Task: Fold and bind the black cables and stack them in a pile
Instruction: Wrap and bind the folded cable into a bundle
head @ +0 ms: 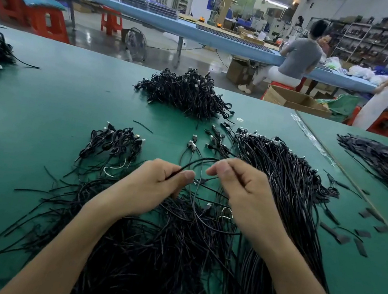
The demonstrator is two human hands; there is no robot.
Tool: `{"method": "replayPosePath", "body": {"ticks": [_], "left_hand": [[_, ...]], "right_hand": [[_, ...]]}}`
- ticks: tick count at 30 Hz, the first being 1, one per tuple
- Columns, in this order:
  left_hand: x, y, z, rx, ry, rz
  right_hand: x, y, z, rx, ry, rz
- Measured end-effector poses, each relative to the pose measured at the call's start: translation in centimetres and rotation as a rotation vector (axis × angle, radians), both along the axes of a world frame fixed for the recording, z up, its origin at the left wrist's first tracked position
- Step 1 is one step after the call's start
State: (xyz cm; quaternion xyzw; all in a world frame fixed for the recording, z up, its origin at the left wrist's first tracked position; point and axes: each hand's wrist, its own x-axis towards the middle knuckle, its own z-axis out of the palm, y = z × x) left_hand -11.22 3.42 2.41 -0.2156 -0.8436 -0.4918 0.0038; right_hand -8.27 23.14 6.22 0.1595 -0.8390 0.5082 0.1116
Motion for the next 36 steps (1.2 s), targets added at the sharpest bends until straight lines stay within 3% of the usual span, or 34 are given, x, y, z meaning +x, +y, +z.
{"method": "replayPosePath", "body": {"ticks": [5,8,11,13,18,22,24,26,31,33,36], "left_hand": [[0.6,-0.4,0.5,0.044,-0.083,-0.016],[1.8,0.4,1.4,0.014,-0.250,-0.247],[3.4,1.3,2.4,0.028,-0.354,-0.654],[4.2,1.6,3.2,0.245,-0.387,-0.737],[3.0,1.9,3.0,0.906,-0.379,-0.247],[0.8,1.1,1.1,1.136,-0.355,0.035],[0.2,0.9,-0.3,0.998,-0.273,0.169],[-0.1,0.8,-1.0,0.715,-0.136,0.265],[1.0,1.9,-0.5,0.207,-0.086,0.104],[1.7,2.7,0.0,0.206,-0.159,0.016],[2.4,2.5,1.0,0.351,-0.342,-0.164]], "right_hand": [[-0.7,0.5,1.4,-0.384,-0.007,-0.215],[-1.4,0.6,1.1,-0.504,-0.112,-0.291],[-1.6,0.3,-0.1,-0.437,-0.212,-0.223],[-1.4,-0.1,-0.9,-0.284,-0.280,-0.076],[0.0,-1.1,-2.7,0.087,-0.408,0.191],[1.3,-0.8,-3.1,0.278,-0.386,0.288],[1.9,-0.6,-3.0,0.312,-0.334,0.280],[2.3,-0.4,-2.6,0.288,-0.266,0.237],[1.7,0.0,-1.0,0.104,-0.098,0.065],[1.3,0.0,-0.6,0.078,-0.030,0.013],[0.7,-0.3,-0.5,0.008,0.005,-0.028]]}}
